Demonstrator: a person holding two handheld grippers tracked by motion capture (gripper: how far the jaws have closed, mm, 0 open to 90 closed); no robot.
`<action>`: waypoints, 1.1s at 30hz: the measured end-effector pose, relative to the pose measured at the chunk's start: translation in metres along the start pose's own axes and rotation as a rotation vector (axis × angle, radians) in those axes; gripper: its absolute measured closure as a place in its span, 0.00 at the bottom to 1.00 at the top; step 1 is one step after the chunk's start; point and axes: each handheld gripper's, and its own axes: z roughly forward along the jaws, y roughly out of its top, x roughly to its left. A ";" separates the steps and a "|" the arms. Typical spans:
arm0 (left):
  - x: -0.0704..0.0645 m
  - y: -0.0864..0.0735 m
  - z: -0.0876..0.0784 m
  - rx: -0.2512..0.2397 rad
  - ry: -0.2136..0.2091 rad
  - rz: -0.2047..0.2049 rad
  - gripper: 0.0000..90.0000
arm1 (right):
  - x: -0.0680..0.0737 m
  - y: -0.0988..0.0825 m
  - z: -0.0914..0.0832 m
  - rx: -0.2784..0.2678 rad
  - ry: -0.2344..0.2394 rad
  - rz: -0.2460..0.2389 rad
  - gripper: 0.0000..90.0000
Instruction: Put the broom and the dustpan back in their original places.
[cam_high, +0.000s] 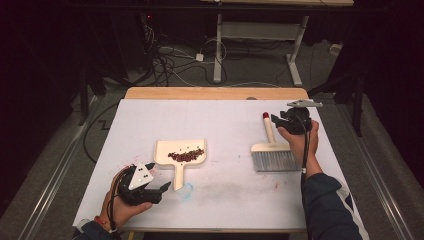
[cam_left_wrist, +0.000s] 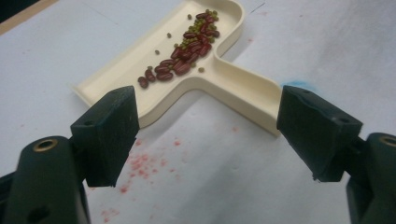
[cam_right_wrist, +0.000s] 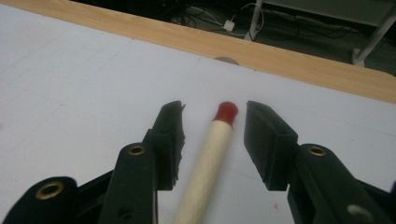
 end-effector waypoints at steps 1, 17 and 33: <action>0.001 -0.001 0.000 0.001 0.012 0.017 0.23 | 0.001 0.000 -0.001 -0.005 -0.003 -0.005 0.64; 0.000 -0.003 -0.004 -0.001 0.027 -0.008 0.21 | 0.026 0.007 -0.042 -0.152 0.043 -0.091 0.42; 0.000 -0.002 -0.005 -0.013 0.017 -0.017 0.21 | 0.045 -0.006 -0.081 -0.235 0.078 -0.179 0.34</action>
